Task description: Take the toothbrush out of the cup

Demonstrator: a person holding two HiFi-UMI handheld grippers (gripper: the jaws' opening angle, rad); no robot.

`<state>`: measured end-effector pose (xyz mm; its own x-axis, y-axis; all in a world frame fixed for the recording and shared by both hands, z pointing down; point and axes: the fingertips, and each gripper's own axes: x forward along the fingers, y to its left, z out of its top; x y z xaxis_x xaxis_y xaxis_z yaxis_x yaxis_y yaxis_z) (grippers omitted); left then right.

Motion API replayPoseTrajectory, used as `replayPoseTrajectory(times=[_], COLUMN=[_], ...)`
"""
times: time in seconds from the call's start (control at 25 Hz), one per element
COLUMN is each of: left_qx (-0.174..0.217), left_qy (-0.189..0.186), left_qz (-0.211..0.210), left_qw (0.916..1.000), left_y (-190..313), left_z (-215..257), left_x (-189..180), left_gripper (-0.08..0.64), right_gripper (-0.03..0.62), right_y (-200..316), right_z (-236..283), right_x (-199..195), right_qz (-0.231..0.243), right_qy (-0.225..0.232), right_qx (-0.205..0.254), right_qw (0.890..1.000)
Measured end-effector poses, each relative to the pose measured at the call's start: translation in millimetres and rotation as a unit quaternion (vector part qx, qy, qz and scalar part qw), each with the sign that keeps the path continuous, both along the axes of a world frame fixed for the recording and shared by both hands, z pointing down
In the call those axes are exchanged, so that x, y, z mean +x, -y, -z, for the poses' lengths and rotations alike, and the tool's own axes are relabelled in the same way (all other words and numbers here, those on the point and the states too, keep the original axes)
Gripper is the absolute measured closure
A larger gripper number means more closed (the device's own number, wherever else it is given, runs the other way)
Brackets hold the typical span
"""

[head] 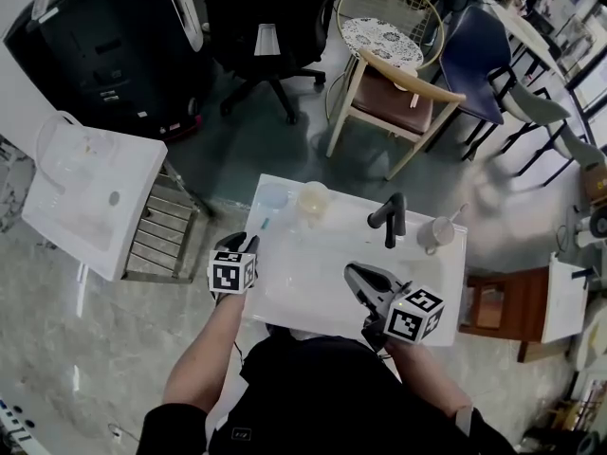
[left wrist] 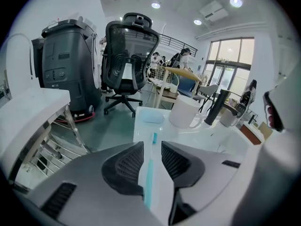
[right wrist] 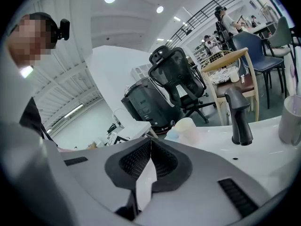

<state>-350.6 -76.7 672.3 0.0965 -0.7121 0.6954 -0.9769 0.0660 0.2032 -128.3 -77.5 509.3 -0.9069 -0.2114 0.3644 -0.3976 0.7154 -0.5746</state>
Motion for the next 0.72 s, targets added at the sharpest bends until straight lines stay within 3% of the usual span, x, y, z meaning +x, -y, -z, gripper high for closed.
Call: replayPoseTrajectory(times=[0.2, 0.44, 0.72], left_qx=[0.061, 0.133, 0.199], left_qy=[-0.002, 0.015, 0.023], left_qz=[-0.031, -0.075, -0.079], left_qw=[0.9977, 0.9882, 0.9765], left_y=[-5, 3, 1], left_z=[42, 98, 166], left_x=[7, 28, 96], left_gripper=[0.451, 0.485, 0.520], right_gripper=[0.565, 0.565, 0.565], right_y=[-3, 5, 16], right_z=[2, 19, 42], right_x=[2, 3, 47], right_qz=[-0.012, -0.024, -0.002], right_qy=[0.001, 0.004, 0.022], right_qx=[0.008, 0.034, 0.075], right_qw=[1.000, 0.999, 0.997])
